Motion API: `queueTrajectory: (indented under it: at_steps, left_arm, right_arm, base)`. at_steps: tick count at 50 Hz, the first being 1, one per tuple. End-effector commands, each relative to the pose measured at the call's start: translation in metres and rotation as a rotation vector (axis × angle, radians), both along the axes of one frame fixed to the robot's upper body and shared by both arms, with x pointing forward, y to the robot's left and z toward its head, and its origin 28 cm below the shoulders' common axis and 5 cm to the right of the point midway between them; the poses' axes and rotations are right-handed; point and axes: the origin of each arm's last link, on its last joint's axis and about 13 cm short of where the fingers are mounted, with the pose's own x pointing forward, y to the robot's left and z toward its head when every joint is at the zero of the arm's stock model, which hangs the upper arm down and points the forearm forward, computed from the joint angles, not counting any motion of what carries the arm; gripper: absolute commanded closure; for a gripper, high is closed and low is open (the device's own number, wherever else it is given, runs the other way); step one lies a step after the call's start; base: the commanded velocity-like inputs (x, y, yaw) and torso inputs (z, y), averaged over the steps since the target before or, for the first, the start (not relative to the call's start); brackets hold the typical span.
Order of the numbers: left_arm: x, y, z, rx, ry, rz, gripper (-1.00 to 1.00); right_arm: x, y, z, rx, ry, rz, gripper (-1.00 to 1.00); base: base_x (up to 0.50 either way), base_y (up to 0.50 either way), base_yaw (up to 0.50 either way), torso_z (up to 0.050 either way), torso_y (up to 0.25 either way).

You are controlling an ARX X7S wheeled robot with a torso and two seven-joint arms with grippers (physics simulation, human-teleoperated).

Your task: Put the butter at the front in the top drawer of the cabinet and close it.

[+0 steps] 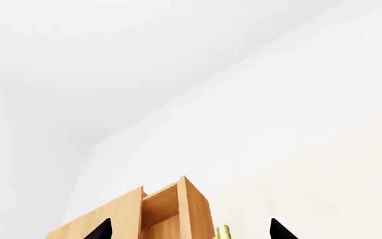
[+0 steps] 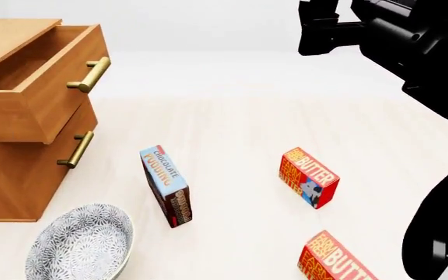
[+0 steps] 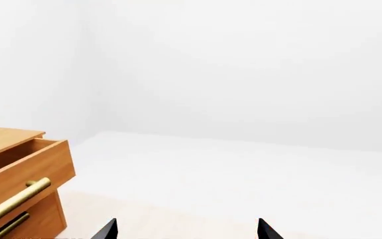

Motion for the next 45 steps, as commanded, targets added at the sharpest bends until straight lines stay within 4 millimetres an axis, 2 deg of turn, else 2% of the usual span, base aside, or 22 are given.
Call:
queueTrajectory:
  at_steps: [1,8,14,24,32,45]
  left_arm:
    - [-0.041,0.025,0.022,-0.023,0.236,0.148,-1.00]
    - [-0.043,0.043,0.009,-0.188,0.252,0.189,-1.00]
    - [-0.036,0.051,-0.007,-0.297,0.236,0.204,-1.00]
    - [-0.018,0.053,-0.033,-0.479,0.215,0.135,-1.00]
    - [-0.007,0.051,-0.048,-0.524,0.208,0.148,-1.00]
    - [0.008,0.049,-0.072,-0.527,0.188,0.269,-1.00]
  right_arm:
    - [-0.005,-0.004,-0.004,0.003,0.005,-0.010,-1.00]
    - [-0.005,-0.006,-0.007,0.005,0.010,-0.021,-1.00]
    - [-0.003,-0.005,-0.010,0.005,0.016,-0.015,-1.00]
    - [0.001,-0.005,-0.015,0.014,0.031,-0.010,-1.00]
    - [0.005,-0.004,-0.019,0.018,0.041,-0.006,-1.00]
    - [0.010,-0.003,-0.024,0.022,0.053,0.006,-1.00]
  base:
    - [0.00,0.00,0.00,0.000,0.000]
    - [0.00,0.00,0.00,0.000,0.000]
    - [0.00,0.00,0.00,0.000,0.000]
    - [0.00,0.00,0.00,0.000,0.000]
    - [0.00,0.00,0.00,0.000,0.000]
    - [0.00,0.00,0.00,0.000,0.000]
